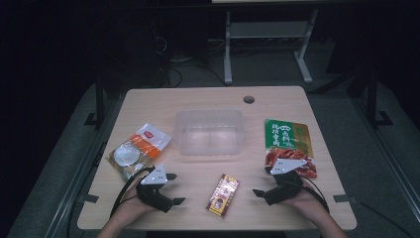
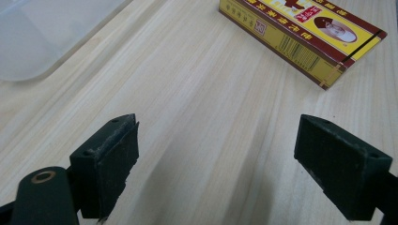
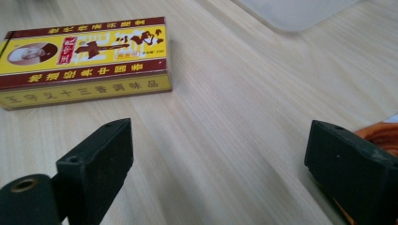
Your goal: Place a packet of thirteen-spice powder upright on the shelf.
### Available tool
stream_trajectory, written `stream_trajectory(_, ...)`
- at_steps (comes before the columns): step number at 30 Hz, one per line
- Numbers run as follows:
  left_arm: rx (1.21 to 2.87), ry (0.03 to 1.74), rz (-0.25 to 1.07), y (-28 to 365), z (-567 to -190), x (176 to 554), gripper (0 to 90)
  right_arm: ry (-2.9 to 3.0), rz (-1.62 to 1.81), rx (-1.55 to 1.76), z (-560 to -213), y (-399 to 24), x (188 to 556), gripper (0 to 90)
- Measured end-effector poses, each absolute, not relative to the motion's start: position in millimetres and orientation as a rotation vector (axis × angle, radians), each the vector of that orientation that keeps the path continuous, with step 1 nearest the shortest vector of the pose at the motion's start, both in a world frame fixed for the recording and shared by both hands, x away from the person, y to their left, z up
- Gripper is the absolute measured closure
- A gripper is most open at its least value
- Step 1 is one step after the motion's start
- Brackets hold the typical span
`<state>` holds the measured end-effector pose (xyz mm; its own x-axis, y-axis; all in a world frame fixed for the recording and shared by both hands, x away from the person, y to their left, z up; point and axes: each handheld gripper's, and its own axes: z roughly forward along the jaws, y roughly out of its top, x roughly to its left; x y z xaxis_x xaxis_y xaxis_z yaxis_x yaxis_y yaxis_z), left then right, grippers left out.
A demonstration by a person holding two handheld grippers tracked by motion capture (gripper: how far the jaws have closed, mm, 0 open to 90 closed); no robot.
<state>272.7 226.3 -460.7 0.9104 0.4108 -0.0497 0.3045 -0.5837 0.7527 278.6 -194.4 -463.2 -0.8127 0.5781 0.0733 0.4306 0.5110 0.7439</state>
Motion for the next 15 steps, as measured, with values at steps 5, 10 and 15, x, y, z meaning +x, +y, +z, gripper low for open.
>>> stream_trajectory(5, 2.245, 0.504, 0.148, 227, -461, 271, 13.6, 2.588, 1.191, 0.858, -460, -194, 274, 15.0)
stream_trajectory(10, 2.259, 0.507, 0.142, 226, -462, 272, 13.7, 2.578, 1.237, 0.801, -453, -191, 268, 46.3)
stream_trajectory(15, 2.240, 0.521, 0.128, 226, -460, 272, 13.8, 2.627, 1.273, 0.773, -452, -183, 268, 76.4)
